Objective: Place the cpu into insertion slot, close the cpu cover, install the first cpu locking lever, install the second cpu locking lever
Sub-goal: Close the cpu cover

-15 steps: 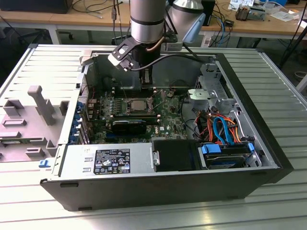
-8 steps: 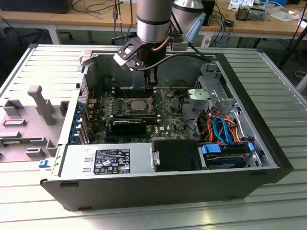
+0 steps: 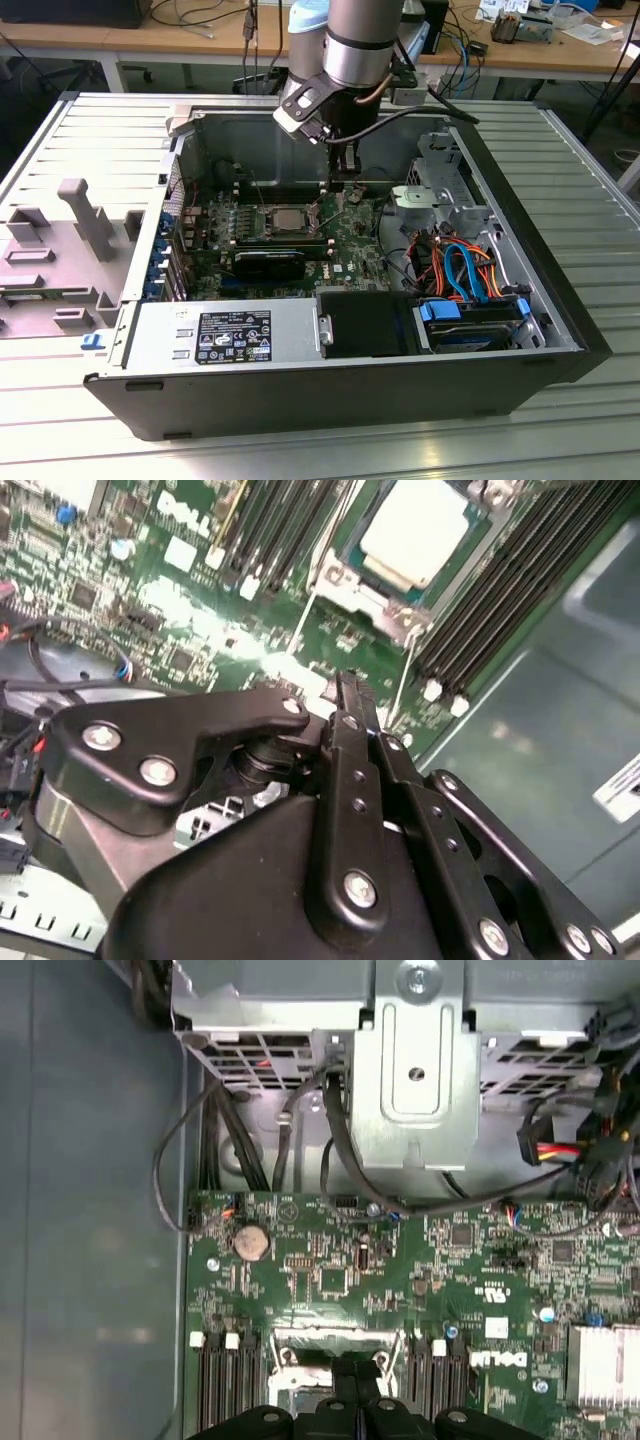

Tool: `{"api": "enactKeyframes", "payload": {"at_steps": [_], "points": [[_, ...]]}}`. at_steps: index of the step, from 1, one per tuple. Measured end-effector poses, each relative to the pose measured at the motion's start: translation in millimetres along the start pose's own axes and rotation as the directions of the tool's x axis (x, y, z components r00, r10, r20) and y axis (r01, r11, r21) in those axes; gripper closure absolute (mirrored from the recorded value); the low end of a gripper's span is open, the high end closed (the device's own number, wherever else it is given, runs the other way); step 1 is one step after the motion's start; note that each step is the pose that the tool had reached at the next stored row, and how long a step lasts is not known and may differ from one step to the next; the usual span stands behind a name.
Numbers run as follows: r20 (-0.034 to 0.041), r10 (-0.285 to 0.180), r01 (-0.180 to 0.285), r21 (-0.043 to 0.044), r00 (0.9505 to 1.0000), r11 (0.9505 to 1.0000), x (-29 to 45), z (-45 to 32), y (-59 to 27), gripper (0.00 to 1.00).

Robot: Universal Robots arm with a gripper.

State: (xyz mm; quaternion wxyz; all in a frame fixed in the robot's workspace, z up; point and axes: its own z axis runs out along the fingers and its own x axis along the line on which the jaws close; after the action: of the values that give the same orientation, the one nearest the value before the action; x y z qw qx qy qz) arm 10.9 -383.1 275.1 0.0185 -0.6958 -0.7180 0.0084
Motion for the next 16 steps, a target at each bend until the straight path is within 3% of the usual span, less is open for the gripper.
{"api": "enactKeyframes", "payload": {"at_steps": [7,12,16], "points": [[0.0001,-0.014,0.014,0.0214,0.9999,0.9997,-0.9,8.1,21.5,0.89],[0.0008,-0.034,0.034,0.0245,0.9994,0.9991,-0.2,13.1,32.7,0.89],[-0.0002,-0.034,0.034,0.0252,0.9994,0.9991,1.4,21.0,33.9,0.89]]}}
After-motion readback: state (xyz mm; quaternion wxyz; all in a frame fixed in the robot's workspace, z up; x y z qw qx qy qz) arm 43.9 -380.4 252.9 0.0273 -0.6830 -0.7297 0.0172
